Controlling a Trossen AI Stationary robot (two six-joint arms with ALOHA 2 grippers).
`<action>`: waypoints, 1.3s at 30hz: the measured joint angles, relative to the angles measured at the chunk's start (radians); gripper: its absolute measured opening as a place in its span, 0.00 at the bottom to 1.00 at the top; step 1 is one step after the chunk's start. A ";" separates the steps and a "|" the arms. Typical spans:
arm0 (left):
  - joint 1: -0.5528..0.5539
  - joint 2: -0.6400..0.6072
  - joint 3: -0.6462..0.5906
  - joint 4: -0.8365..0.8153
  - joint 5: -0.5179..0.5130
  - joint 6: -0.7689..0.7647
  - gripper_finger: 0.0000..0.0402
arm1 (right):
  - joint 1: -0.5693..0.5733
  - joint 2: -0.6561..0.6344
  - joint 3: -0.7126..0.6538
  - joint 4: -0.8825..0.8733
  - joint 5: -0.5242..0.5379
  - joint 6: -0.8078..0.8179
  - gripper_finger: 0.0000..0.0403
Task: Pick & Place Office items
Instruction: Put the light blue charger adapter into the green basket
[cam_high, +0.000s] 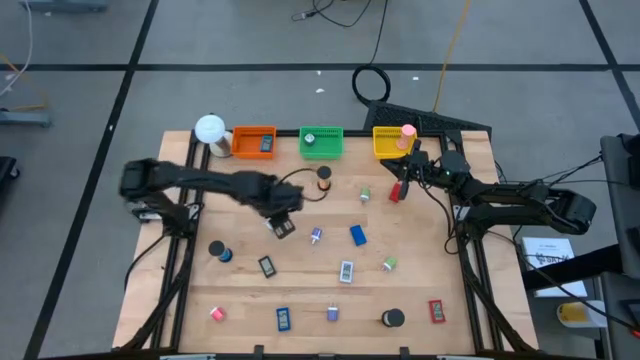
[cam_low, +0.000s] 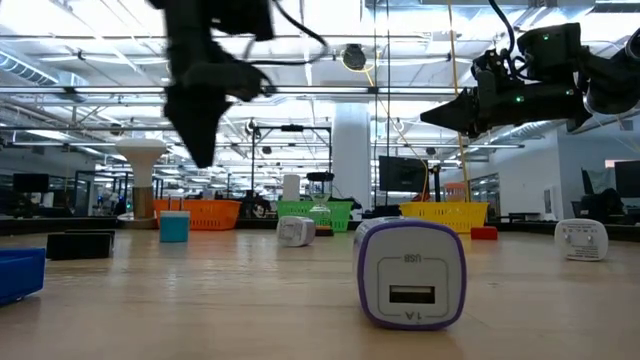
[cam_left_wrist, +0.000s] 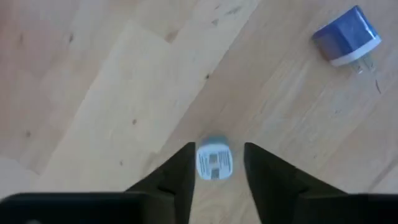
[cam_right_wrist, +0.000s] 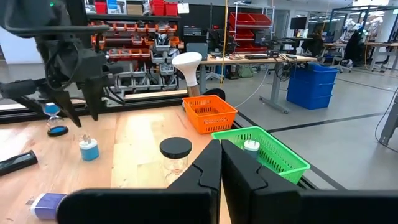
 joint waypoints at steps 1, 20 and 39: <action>-0.013 -0.038 -0.058 0.063 -0.009 -0.026 0.29 | 0.000 0.000 0.000 -0.001 -0.004 0.000 0.00; -0.058 -0.169 -0.190 0.182 0.054 -0.300 0.23 | 0.100 0.074 0.114 -0.208 -0.359 -0.063 0.00; 0.009 -0.110 -0.193 0.125 0.077 -0.305 0.72 | 0.143 0.170 0.150 -0.175 -0.362 -0.109 0.00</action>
